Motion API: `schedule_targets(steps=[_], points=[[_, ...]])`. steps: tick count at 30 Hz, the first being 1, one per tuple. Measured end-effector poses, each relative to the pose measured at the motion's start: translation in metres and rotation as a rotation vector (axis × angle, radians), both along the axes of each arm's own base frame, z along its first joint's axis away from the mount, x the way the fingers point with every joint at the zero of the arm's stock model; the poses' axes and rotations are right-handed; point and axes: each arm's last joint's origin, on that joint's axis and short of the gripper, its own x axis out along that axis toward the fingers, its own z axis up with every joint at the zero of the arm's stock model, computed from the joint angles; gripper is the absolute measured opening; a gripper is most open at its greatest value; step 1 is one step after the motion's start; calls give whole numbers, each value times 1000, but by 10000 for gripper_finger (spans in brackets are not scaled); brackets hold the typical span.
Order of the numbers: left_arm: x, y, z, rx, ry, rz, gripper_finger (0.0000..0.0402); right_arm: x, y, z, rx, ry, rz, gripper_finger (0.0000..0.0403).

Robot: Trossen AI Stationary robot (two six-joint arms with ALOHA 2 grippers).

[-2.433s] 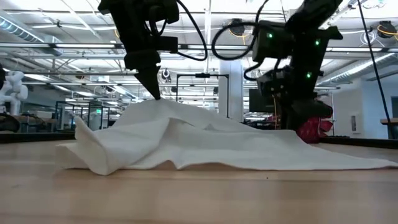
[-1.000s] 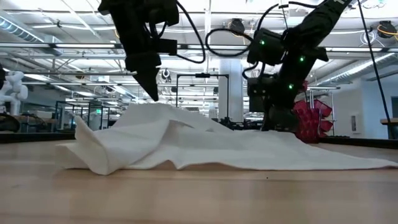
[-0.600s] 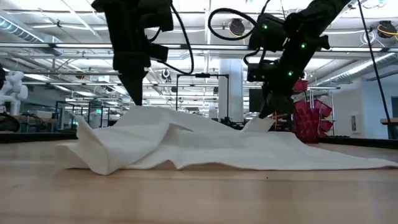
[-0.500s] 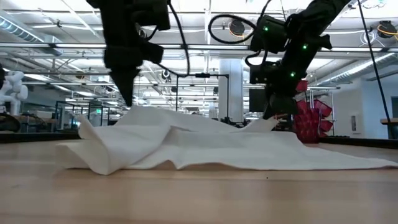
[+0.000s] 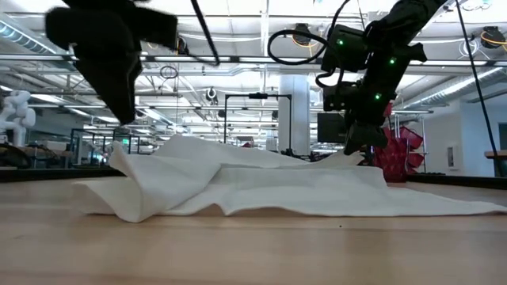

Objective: Set table place
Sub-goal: Fold the white napkin

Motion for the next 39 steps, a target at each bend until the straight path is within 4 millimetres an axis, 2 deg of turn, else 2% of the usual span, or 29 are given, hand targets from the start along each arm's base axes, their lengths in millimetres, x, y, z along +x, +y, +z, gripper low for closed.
schedule_targets(steps=[3, 6, 12, 16, 20, 25, 31, 35, 39], points=[[-2, -19, -3, 68, -98, -63, 173, 0, -2, 0, 10, -5, -9, 0], [-6, -28, -10, 100, -139, -93, 173, -1, -4, -1, 32, -20, -27, 0], [-22, -21, -43, 118, -82, -96, 173, -1, -4, -1, 35, -18, -29, 0], [-22, -15, -62, 134, -173, -73, 173, -1, -4, -1, 35, -19, -28, 0], [-22, -14, -70, 220, -234, -139, 173, -1, -4, -1, 34, -18, -27, 0], [-24, -10, -77, 299, -247, -135, 173, -1, -4, -1, 34, -19, -27, 0], [-16, -26, -96, 362, -263, -243, 173, -1, -4, 0, 33, -23, -27, 0], [-16, -26, -110, 370, -220, -220, 173, -1, -4, 0, 33, -24, -29, 0], [-16, -26, -115, 378, -211, -197, 173, -1, -4, 0, 33, -23, -28, 0]])
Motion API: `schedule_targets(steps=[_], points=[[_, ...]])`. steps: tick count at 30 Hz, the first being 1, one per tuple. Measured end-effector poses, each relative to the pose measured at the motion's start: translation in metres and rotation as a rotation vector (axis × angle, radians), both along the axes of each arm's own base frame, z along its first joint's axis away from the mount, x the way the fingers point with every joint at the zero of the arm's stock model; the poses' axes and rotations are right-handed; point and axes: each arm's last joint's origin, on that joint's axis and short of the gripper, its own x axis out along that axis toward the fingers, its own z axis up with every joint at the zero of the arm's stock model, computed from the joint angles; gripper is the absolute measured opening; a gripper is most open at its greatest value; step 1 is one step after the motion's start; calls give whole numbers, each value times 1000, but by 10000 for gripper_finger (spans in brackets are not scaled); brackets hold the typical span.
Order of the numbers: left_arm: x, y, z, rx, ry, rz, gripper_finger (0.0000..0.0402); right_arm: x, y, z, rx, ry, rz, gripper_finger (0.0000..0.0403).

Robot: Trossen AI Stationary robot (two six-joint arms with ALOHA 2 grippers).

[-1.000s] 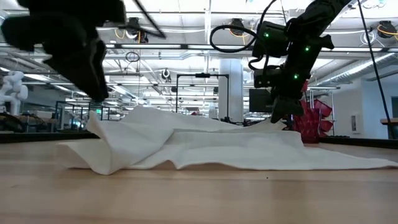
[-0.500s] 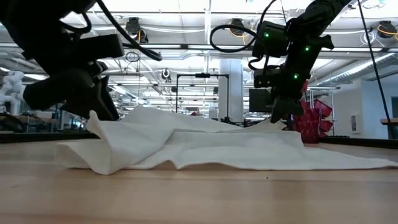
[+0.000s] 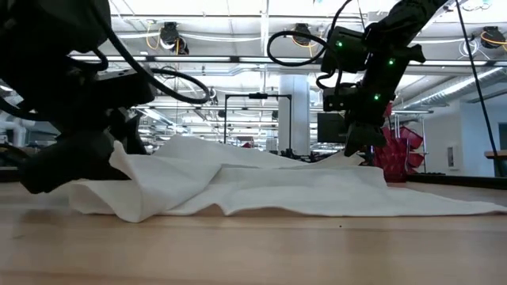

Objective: Set table place
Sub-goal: Fold the white napkin

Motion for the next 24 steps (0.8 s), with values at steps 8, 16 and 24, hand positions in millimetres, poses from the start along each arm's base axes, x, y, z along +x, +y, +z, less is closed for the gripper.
schedule_targets(steps=[8, 16, 24], points=[[0, 3, -4, 44, 14, 20, 168, 0, 0, 0, -1, -4, -1, 0], [2, 10, -5, 8, 30, 53, 50, 0, 0, 0, -2, -3, 0, 0], [-1, 11, 30, 69, 132, 80, 1, -1, 4, 7, -15, -14, 18, 0]])
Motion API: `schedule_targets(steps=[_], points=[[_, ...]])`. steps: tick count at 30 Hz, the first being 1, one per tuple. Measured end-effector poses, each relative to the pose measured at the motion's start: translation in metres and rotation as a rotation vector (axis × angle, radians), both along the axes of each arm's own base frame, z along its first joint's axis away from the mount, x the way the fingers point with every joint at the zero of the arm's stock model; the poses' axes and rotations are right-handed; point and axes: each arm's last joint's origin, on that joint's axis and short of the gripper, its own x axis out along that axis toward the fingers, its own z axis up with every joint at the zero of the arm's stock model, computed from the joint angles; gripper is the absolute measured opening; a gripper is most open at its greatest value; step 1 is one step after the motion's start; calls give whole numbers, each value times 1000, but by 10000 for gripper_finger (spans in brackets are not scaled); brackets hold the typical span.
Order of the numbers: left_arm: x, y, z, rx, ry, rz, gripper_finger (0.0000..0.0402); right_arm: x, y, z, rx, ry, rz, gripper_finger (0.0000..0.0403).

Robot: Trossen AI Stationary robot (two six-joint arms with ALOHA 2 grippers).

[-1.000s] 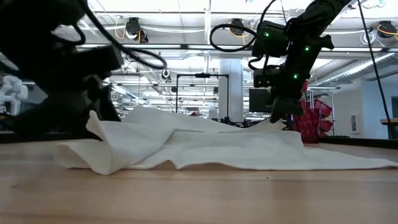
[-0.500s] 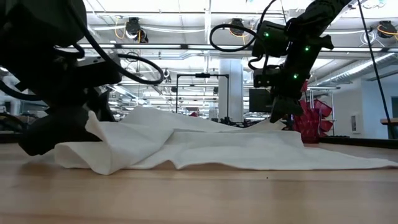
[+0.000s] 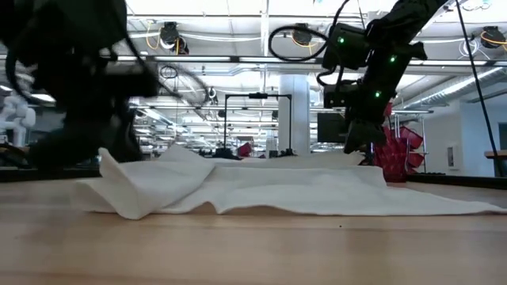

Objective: Set table place
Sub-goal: Fold the white napkin

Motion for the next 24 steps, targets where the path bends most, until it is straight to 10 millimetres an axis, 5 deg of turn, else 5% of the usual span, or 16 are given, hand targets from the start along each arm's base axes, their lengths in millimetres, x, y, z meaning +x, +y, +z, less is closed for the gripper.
schedule_targets(steps=[7, 15, 24], points=[[-3, 7, 67, 85, -63, 31, 0, -14, 15, 42, -64, -127, 34, 0], [-24, 20, 157, 88, -268, 26, 0, -33, 50, 134, -133, -332, 132, 0], [-48, 7, 259, -94, -396, -275, 0, -57, 112, 233, 45, -558, 388, 0]])
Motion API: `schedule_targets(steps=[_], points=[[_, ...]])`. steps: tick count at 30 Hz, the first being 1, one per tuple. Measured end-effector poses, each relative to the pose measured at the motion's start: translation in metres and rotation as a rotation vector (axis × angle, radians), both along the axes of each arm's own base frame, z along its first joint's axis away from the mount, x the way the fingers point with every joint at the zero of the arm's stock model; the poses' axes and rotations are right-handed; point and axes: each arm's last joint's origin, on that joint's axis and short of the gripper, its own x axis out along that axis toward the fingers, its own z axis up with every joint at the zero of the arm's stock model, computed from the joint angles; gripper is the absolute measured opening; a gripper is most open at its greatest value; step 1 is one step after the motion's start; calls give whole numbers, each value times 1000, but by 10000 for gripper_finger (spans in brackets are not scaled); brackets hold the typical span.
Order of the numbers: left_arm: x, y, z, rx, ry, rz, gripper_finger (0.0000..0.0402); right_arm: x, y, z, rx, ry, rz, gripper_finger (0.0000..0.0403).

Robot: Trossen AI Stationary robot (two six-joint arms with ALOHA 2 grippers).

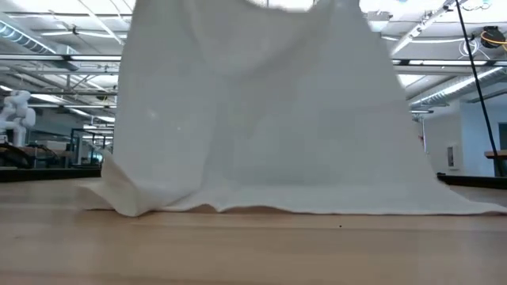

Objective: Set table place
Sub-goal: Fold the white napkin

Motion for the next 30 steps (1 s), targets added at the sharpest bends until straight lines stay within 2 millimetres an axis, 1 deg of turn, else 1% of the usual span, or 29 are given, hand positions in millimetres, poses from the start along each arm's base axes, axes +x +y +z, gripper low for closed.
schedule_targets(steps=[4, 7, 10, 13, 15, 17, 20, 22, 24, 26, 30], points=[[-17, -9, 46, -93, -85, -157, 0, -17, 27, 37, 151, -130, 199, 0], [-31, -14, 71, -174, -137, -264, 0, -31, 44, 58, 267, -194, 346, 0], [-42, -17, 87, -241, -165, -349, 0, -44, 55, 71, 341, -218, 454, 0], [-49, -18, 92, -253, -159, -380, 0, -52, 63, 74, 367, -221, 502, 0], [-53, -17, 89, -248, -128, -371, 0, -53, 64, 73, 363, -202, 510, 0], [-57, -12, 84, -259, -84, -324, 0, -53, 63, 67, 323, -159, 462, 0], [-60, -1, 75, -212, -40, -175, 0, -51, 51, 52, 217, -86, 232, 0], [-59, 7, 67, -153, -11, -69, 0, -50, 40, 41, 154, -39, 60, 0], [-53, 16, 62, -96, -16, 32, 0, -48, 29, 28, 106, 9, -64, 0], [-47, 25, 57, -58, -8, 109, 0, -44, 20, 15, 62, 52, -155, 0], [-39, 41, 45, -38, 16, 222, 0, -31, 7, -11, -12, 123, -263, 0]])
